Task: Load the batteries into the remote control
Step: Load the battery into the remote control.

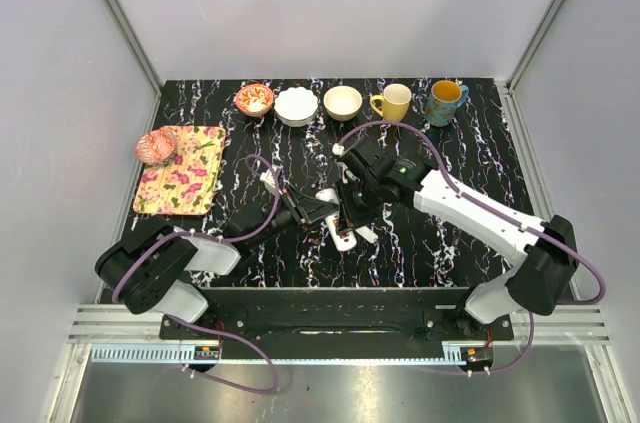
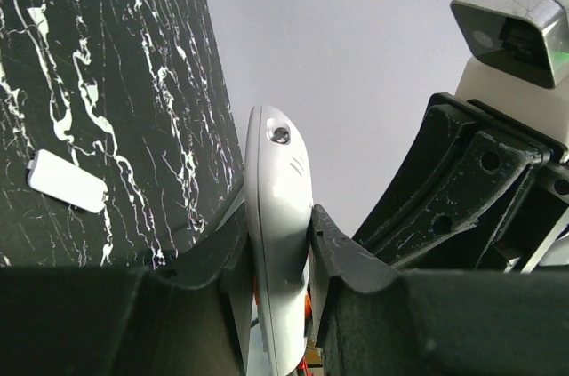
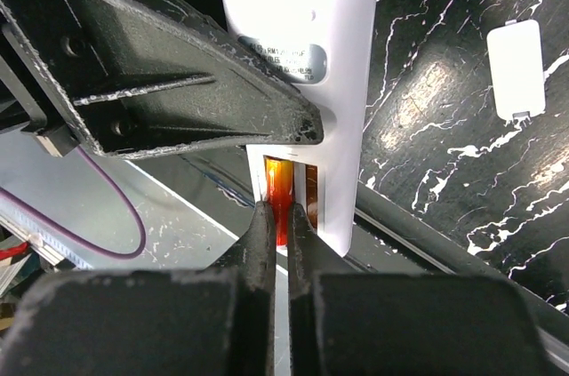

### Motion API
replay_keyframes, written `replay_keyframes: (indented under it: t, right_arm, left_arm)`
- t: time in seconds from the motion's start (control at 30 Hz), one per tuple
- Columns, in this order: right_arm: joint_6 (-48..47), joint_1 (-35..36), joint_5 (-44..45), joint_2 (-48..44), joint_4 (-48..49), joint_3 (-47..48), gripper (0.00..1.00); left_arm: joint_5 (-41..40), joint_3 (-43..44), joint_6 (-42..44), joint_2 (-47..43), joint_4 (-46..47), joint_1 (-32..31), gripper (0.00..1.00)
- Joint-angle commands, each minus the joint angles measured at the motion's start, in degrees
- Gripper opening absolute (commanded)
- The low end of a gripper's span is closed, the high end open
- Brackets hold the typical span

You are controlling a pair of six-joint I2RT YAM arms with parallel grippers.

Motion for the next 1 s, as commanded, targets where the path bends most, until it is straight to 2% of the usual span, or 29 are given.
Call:
replay_keyframes:
  t: [0.0,0.2,0.8,0.97]
  right_arm:
    - [2.53,0.25,0.18,-2.3,10.35,-0.35,0.0]
    - [4.91,0.25,-0.79,-3.27,14.74,-2.11,0.0]
    - [7.98,0.34,2.03,-3.71,19.05,-2.29,0.0]
    - [8.25,0.25,2.2,-3.45,18.96,-1.76,0.08]
  left_arm:
    - [2.22,2.58,-0.24,-3.78,25.52,-2.77,0.0]
    - [1.34,2.84,0.03,-5.19,25.52,-3.83,0.0]
    - [-2.53,1.88,1.52,-7.47,25.52,-6.47,0.0]
    - [-3.76,1.0,1.79,-7.65,25.52,-6.47,0.0]
